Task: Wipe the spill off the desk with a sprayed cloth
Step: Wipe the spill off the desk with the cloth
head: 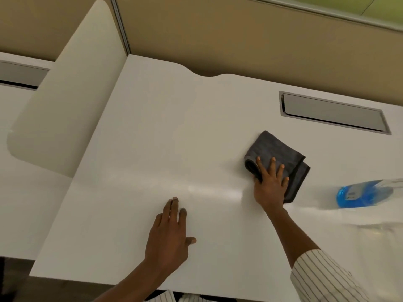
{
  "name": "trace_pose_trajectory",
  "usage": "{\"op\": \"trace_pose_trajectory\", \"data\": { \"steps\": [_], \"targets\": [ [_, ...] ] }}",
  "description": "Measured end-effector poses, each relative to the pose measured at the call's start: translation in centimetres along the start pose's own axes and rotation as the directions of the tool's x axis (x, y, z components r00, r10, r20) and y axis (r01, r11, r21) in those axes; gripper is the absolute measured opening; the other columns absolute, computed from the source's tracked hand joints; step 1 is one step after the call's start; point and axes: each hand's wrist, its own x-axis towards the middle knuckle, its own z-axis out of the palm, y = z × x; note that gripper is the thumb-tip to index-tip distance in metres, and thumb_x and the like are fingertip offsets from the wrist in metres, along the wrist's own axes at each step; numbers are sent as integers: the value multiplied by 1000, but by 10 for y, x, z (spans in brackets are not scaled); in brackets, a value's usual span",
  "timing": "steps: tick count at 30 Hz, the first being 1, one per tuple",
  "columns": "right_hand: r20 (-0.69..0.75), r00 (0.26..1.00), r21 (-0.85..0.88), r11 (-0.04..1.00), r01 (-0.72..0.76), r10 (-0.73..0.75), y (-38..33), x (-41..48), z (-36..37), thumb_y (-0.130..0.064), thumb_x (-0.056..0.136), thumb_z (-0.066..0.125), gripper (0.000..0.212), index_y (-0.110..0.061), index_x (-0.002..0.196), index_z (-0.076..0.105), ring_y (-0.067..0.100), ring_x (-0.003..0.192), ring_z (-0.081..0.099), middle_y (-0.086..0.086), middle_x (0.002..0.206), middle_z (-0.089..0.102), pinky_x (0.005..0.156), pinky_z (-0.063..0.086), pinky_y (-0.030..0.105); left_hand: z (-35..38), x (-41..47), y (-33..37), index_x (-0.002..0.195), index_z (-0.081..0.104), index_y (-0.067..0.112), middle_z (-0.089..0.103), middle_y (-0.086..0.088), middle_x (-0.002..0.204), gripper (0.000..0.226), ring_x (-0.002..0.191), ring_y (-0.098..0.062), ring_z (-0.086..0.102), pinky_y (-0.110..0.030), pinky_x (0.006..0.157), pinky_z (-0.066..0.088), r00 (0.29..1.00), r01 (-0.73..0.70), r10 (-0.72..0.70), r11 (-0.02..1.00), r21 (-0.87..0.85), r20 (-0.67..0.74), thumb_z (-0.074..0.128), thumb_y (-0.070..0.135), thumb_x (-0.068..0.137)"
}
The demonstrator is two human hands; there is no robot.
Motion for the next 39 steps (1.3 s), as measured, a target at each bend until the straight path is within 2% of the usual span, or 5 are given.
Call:
{"op": "trace_pose_trajectory", "data": {
  "steps": [14,22,29,33,39],
  "targets": [
    [169,612,-56,612,789,-773,-93,-71,44,-28,103,48,70,-50,161,16,33,161,-13,0,176,-2,127,-6,62,-2,1,7,130,71,4,68,-21,139,94,127,-39,67,-45,93,61,999,32,-32,999,-22,-3,97,59,58],
    [-3,988,-39,987,157,-158,33,-43,-2,-5,90,47,86,-47,161,21,31,162,-2,-6,175,5,127,7,62,-5,-3,6,126,73,-2,59,-30,148,89,134,-45,62,-49,93,62,999,36,-36,999,0,-7,99,51,60],
    [0,936,155,924,-349,353,-38,-16,10,-26,104,49,66,-47,161,22,44,158,-15,8,175,-5,119,-5,77,-2,-5,5,145,60,4,40,-26,165,89,152,-39,44,-46,112,49,997,10,-16,997,-77,-80,85,57,78],
    [31,987,12,988,157,-157,-121,-23,25,-17,101,49,75,-50,161,18,43,157,-19,4,175,-10,121,-7,74,6,-2,5,164,28,12,1,-17,177,89,165,-32,6,-42,128,24,997,10,-21,989,-148,-70,59,62,97],
    [248,662,-81,666,742,-707,-167,-24,35,-19,101,49,71,-52,158,23,38,160,-13,1,176,-1,125,-5,68,13,3,3,167,23,16,-4,-13,178,93,165,-30,5,-42,130,21,998,22,-31,987,-159,-52,56,67,96]
  ]
}}
